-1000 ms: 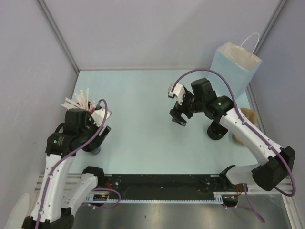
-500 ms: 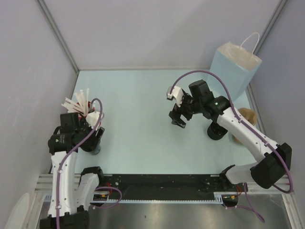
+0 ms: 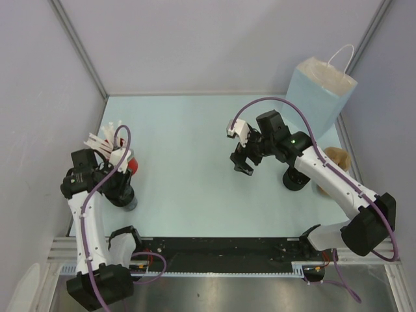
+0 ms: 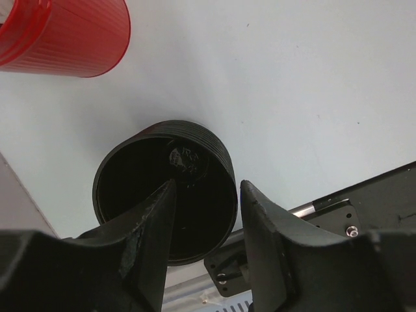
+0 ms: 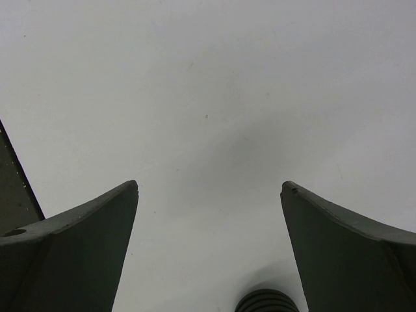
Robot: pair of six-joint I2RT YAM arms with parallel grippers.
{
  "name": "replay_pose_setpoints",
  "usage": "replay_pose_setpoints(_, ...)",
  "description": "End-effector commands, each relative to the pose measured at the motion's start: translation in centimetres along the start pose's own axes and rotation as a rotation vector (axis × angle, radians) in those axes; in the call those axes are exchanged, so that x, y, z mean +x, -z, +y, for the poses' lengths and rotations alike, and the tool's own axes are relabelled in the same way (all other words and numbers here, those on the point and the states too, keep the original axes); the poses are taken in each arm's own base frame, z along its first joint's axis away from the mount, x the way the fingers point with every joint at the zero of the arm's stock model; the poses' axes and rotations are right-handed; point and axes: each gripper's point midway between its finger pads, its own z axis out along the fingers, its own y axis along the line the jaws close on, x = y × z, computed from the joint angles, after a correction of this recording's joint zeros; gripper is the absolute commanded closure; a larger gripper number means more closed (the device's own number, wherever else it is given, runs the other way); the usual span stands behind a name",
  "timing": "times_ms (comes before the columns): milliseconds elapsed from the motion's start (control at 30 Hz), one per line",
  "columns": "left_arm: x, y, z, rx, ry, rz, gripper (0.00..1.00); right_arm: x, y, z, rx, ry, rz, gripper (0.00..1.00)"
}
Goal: Pack the takeout coffee
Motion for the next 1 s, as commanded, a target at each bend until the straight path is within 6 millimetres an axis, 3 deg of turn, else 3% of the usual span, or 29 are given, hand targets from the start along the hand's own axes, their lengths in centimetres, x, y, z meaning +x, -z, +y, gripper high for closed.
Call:
replay_pose_setpoints(0,-1.02,-0.02,-0.24,0.037,-0.04,-0.053,0.51,-0.61,-0.19,0.11,-0.006,0.021,-0.023,0.04)
replay_pose_setpoints(567,-0.89,-0.1,-0.52,0.059,-0.043,-0.046,0.69,-0.38,-0.43,0.11,-0.009,0.022,-0.018,0.07)
replay_pose_setpoints(967,-0.91,-0.11,-0.93,0.072,-0.045,-0.058,0.87,-0.13,-0.65,0.13,-0.013,0.02,-0.011,0.08)
